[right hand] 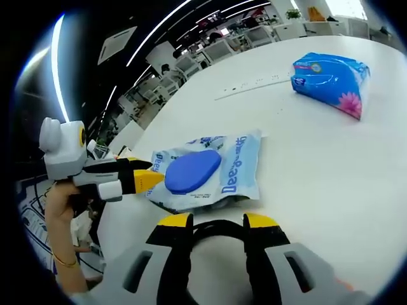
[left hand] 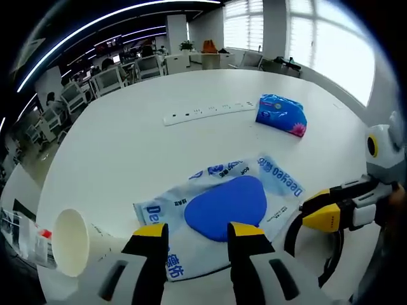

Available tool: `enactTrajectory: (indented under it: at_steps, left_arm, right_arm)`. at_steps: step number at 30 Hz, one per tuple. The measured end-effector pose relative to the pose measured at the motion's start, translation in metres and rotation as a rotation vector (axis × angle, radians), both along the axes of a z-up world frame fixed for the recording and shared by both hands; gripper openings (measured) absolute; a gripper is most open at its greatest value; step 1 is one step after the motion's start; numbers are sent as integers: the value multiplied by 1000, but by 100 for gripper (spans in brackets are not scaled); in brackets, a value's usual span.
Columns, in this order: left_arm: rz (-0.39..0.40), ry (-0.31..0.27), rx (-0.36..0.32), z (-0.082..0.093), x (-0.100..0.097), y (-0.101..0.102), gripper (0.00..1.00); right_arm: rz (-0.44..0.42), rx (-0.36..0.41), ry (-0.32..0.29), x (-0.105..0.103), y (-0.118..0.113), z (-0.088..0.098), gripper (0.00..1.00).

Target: Arrange the tabletop items into an orderly group along one side of the table until the central work area is clear of visible clutter.

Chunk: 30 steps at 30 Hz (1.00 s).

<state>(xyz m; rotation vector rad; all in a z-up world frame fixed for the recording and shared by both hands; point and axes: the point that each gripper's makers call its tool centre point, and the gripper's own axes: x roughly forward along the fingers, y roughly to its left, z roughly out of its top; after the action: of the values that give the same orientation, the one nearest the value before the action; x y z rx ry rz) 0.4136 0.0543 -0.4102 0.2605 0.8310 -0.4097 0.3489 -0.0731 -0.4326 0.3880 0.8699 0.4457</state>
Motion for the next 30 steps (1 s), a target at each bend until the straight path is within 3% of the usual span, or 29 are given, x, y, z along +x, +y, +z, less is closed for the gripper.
enactTrajectory:
  at_steps: [10,14,30]
  left_arm:
    - [-29,-6,-39,1,0,-9,55]
    - [-34,-20,-59,4,2,-13,61]
    - [-55,-60,-106,9,3,-28,81]
  right_arm:
    - [21,-33,-44,-2,-6,-1,45]
    - [25,1,-48,-4,-4,0,55]
    - [31,-20,-69,-3,-10,0,57]
